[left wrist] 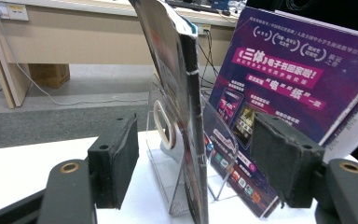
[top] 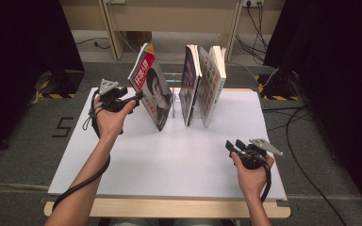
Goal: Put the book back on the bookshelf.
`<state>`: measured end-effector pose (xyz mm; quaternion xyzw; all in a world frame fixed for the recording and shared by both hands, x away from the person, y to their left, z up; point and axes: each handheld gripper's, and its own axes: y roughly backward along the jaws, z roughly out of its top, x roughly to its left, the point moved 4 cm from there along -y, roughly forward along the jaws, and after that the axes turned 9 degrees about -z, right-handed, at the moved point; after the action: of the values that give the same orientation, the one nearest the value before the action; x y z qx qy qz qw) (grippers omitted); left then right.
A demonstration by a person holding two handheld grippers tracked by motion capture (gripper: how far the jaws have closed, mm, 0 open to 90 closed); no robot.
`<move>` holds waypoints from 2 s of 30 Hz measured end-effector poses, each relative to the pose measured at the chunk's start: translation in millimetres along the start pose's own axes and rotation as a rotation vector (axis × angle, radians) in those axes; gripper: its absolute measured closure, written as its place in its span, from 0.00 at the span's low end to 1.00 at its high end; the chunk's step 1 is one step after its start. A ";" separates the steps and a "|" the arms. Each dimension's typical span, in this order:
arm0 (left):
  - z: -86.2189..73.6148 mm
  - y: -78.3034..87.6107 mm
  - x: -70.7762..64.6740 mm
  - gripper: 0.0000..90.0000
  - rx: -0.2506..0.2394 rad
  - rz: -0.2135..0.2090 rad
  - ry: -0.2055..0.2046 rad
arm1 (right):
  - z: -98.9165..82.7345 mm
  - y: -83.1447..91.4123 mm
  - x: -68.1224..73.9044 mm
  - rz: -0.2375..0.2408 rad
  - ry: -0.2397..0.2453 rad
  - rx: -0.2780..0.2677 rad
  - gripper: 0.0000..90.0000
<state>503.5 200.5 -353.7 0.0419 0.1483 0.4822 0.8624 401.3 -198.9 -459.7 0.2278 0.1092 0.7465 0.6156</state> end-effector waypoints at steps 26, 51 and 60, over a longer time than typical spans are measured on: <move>-22.3 32.5 -3.3 0.36 0.025 -0.019 -0.029 | -0.4 0.6 0.0 -0.002 -0.007 0.003 0.59; -61.4 72.5 10.0 0.36 0.082 -0.025 0.003 | -1.3 0.4 -1.2 -0.008 0.000 0.004 0.59; -73.1 85.7 14.8 0.36 0.090 -0.021 -0.004 | -1.4 0.5 -0.6 -0.008 -0.001 0.005 0.59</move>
<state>418.8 253.4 -408.1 0.0799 0.1686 0.4660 0.8649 400.3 -199.4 -460.7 0.2294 0.1118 0.7437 0.6179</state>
